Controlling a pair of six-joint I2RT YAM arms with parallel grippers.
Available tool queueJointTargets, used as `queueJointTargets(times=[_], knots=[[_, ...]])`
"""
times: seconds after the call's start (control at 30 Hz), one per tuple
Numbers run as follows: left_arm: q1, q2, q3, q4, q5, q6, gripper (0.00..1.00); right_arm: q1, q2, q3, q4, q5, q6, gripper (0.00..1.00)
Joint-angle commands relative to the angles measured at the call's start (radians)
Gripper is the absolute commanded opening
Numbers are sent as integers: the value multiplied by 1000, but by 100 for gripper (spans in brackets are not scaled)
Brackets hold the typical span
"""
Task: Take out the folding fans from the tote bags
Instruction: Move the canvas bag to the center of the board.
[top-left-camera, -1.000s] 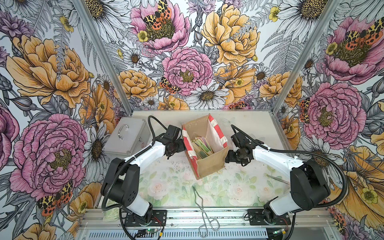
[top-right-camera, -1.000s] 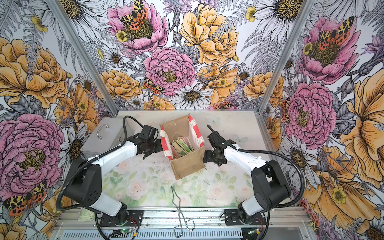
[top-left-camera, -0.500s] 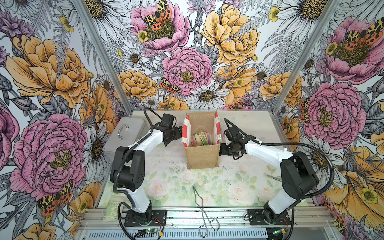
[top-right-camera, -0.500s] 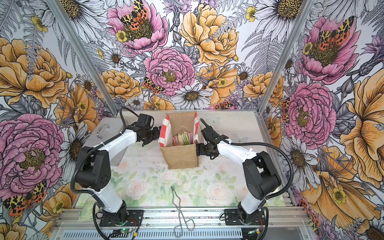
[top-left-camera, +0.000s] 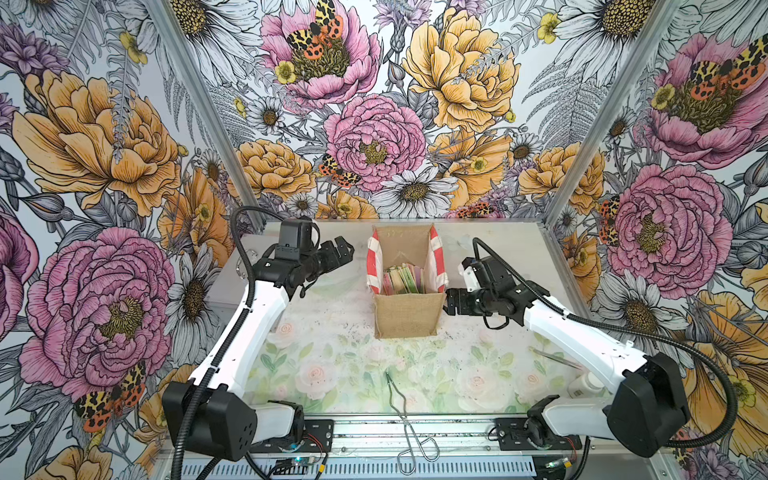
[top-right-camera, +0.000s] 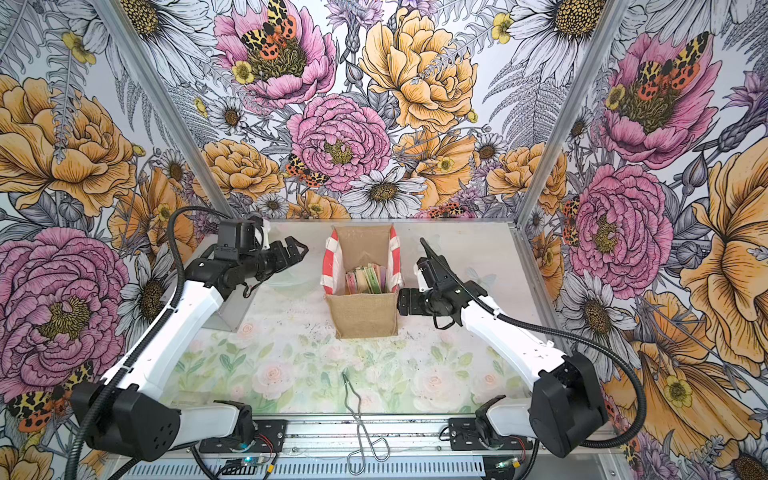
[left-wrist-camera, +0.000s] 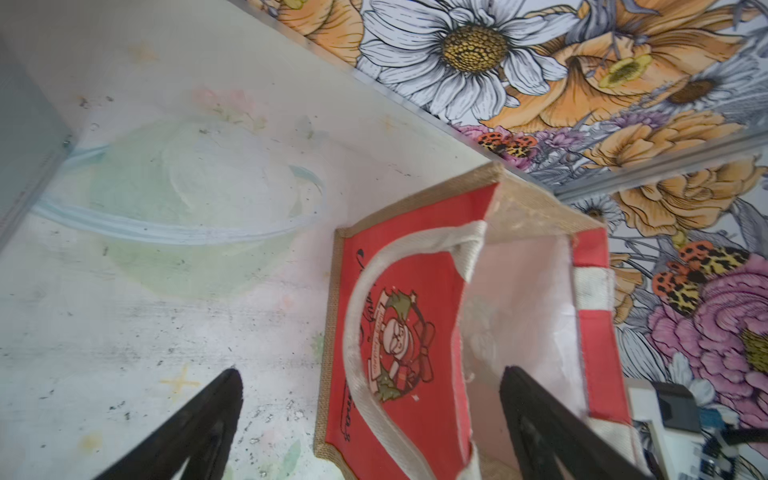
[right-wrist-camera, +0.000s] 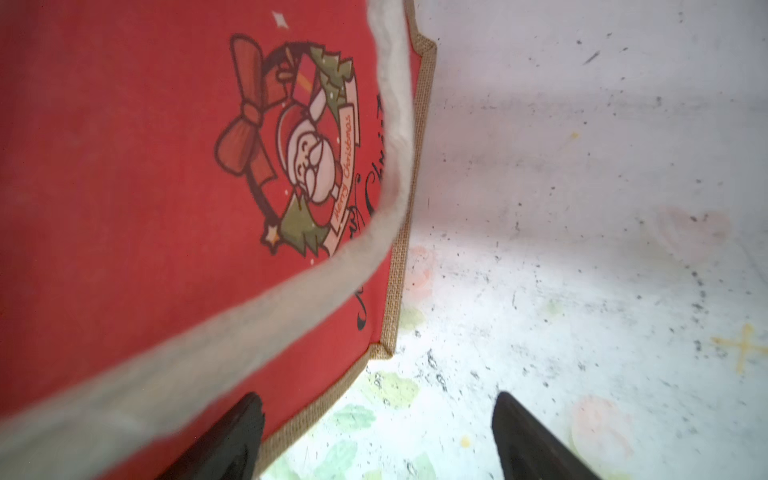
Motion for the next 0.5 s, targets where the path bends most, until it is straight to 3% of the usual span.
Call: queueJointTargets(times=[0.0, 0.13, 0.47], knots=[[-96, -9, 1, -20, 26, -21, 98, -4, -62, 2, -53, 39, 19, 87], [-135, 32, -30, -28, 85, -57, 97, -4, -92, 33, -107, 85, 25, 87], [-161, 112, -61, -27, 70, -92, 85, -4, -119, 38, -136, 110, 26, 85]])
